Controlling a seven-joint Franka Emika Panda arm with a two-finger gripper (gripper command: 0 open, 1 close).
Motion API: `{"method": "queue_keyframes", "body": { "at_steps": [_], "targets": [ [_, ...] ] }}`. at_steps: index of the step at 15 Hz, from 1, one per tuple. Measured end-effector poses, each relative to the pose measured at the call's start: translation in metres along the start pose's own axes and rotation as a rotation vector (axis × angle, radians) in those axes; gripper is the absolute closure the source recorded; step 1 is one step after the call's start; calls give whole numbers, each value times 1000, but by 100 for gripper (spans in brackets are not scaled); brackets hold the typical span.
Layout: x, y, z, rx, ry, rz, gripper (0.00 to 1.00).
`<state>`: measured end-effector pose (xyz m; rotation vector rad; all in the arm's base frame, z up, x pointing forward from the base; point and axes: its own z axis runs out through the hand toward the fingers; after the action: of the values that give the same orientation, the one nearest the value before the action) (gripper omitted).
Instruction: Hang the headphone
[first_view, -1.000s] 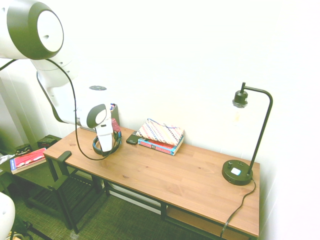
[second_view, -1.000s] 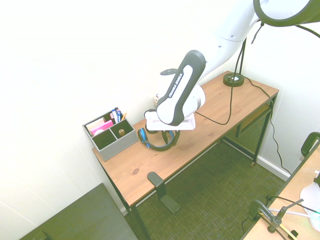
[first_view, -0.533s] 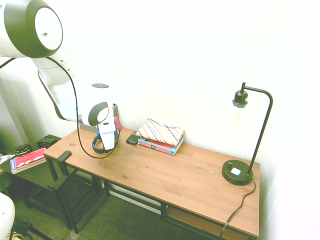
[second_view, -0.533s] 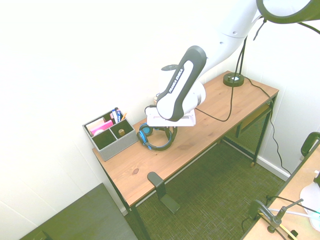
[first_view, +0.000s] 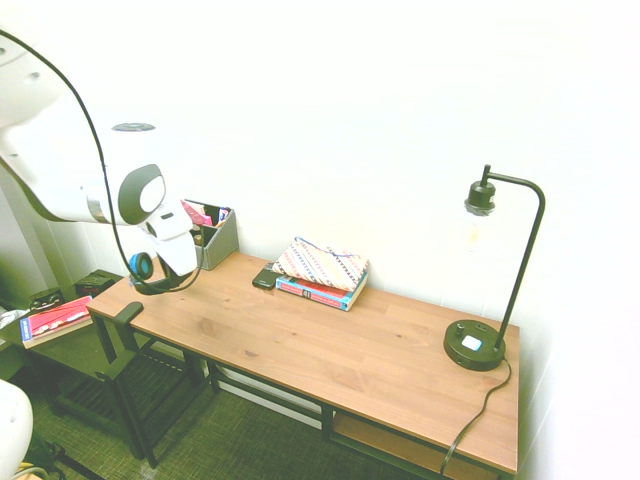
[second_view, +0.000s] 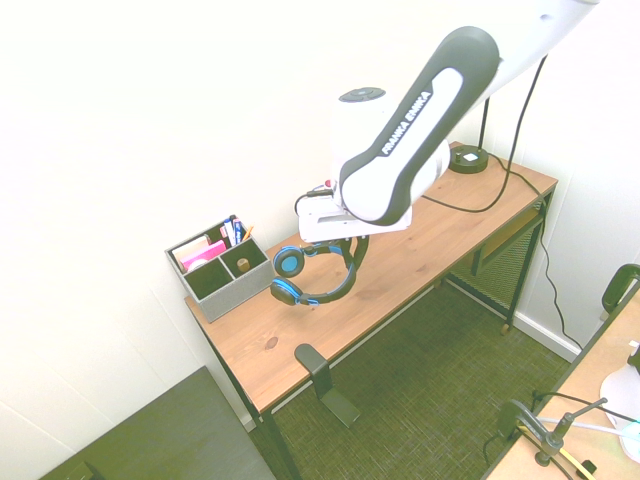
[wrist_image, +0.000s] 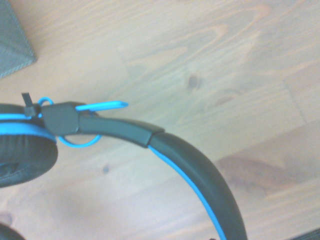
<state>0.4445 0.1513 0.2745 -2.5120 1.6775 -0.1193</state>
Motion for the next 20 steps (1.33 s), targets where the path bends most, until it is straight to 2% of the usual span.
{"method": "queue_keyframes", "body": {
  "at_steps": [4, 8, 10, 12, 15, 20],
  "targets": [
    [-62, 26, -1, -18, 18, -248, 100],
    [-99, 31, 1, -20, 64, -495, 100],
    [-119, 38, 11, -26, 72, -618, 100],
    [-137, 51, 31, -47, 66, -698, 100],
    [-143, 63, 67, -65, 60, -683, 100],
    [-147, 56, 131, -110, 39, -621, 100]
  ]
}}
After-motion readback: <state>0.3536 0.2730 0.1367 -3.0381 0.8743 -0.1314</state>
